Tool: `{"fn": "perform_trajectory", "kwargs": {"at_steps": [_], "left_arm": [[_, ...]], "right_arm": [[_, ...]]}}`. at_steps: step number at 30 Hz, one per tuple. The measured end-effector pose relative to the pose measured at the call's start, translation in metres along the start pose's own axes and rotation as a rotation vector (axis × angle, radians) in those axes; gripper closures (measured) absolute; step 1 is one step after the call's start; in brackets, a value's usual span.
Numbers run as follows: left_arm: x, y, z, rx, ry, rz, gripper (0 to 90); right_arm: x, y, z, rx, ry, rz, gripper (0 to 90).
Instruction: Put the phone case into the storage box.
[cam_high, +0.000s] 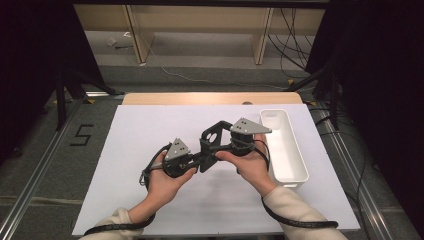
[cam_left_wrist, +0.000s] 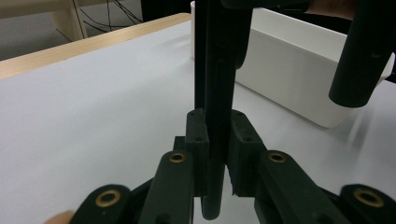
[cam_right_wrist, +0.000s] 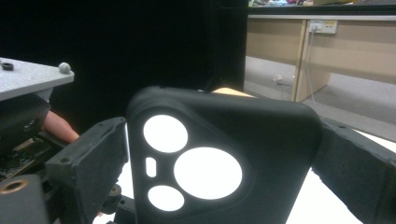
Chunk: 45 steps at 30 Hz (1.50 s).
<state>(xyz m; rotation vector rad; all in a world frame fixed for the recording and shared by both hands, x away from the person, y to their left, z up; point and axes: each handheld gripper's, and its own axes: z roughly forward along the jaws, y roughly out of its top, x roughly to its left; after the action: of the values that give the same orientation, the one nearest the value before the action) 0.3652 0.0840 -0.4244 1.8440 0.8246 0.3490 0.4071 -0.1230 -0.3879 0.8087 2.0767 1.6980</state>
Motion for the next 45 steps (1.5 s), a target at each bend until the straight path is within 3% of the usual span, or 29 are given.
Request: {"fn": "perform_trajectory", "kwargs": {"at_steps": [6,45], "left_arm": [[0.0004,0.0000,-0.0002,-0.002,0.003,-0.005,79.9],[0.0013,0.0005,-0.0002,-0.010,0.007,0.024,78.8]], "right_arm": [[0.0013,-0.0009,0.0001,-0.010,-0.005,-0.004,12.2],[0.0026,0.0002,-0.0006,-0.018,-0.011,-0.002,15.0]]}}
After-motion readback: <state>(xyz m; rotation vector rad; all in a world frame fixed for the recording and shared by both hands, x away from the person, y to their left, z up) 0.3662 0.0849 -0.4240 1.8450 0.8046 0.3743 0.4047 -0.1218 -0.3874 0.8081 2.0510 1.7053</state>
